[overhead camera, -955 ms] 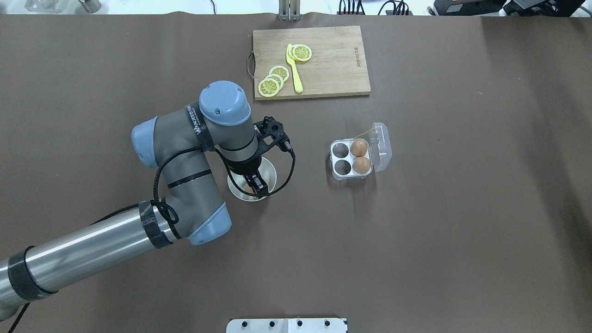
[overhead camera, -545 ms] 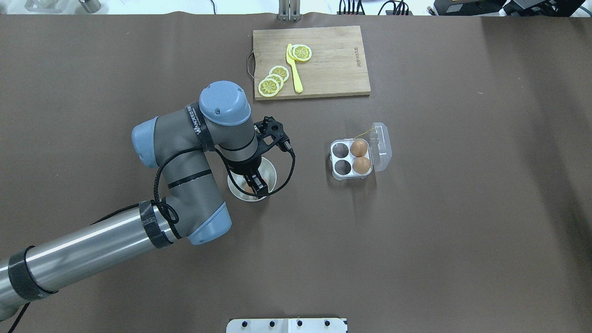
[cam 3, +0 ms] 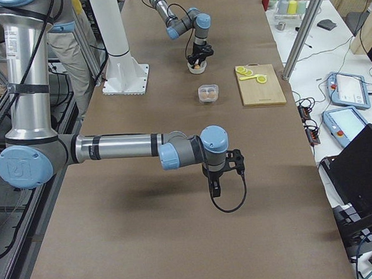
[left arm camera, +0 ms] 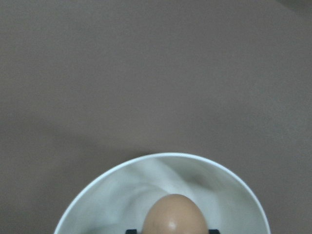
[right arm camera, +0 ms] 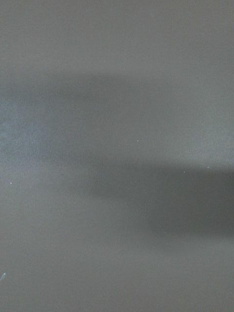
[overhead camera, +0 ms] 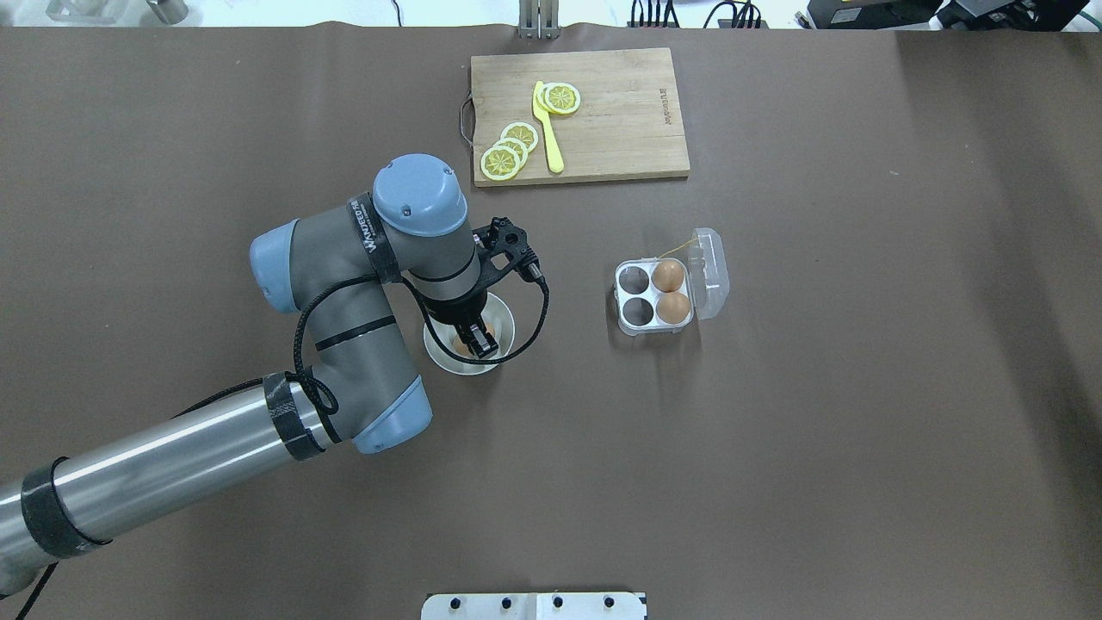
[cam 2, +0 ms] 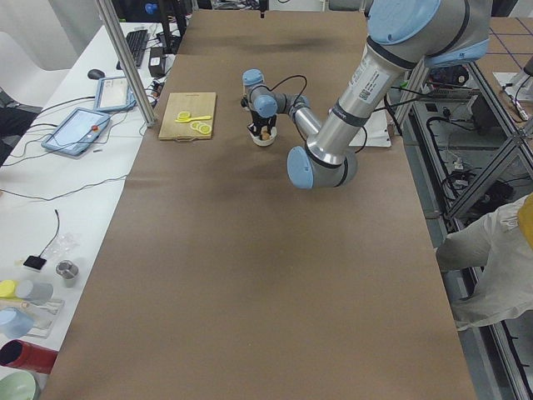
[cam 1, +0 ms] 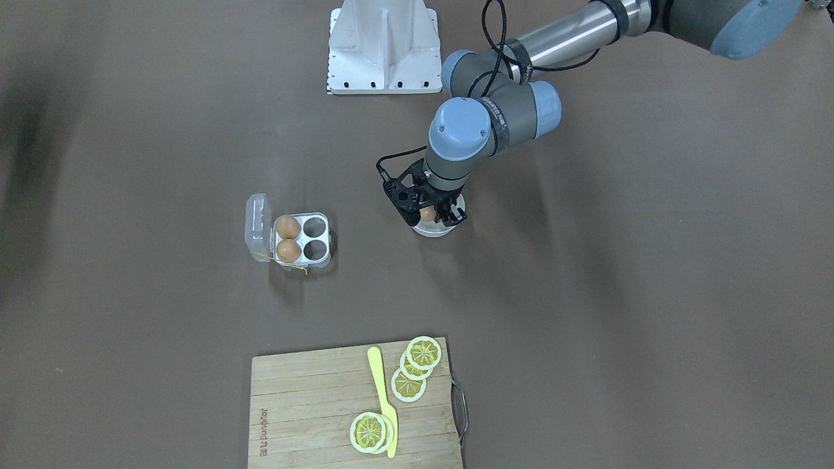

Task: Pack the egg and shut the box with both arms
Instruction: 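Close the left gripper on the brown egg and lift it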

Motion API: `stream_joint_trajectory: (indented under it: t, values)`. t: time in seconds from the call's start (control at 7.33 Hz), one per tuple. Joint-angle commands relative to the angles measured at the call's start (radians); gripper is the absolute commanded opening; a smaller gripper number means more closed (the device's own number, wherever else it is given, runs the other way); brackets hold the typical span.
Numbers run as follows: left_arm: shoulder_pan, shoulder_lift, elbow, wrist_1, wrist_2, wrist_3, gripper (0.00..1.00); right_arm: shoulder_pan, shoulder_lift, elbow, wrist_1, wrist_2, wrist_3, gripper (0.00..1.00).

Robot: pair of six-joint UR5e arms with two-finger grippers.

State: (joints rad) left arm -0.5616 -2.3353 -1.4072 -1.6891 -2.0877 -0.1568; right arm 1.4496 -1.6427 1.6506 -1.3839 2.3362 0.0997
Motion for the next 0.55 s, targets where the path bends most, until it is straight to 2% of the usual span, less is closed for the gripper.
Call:
stream_joint_trajectory:
  t: [0.0,0.27,0.41]
  values:
    - [-0.001,0.001,0.005,-0.015,0.003,-0.001,0.4,0.0,0.0,0.0,0.0,0.0,0.0,1.0]
    - [-0.02,0.004,-0.031,-0.003,0.001,0.002,0.32,0.0,0.0,0.0,0.0,0.0,0.0,1.0]
    - [-0.03,0.017,-0.082,0.034,-0.002,0.002,0.28,0.0,0.0,0.0,0.0,0.0,0.0,1.0]
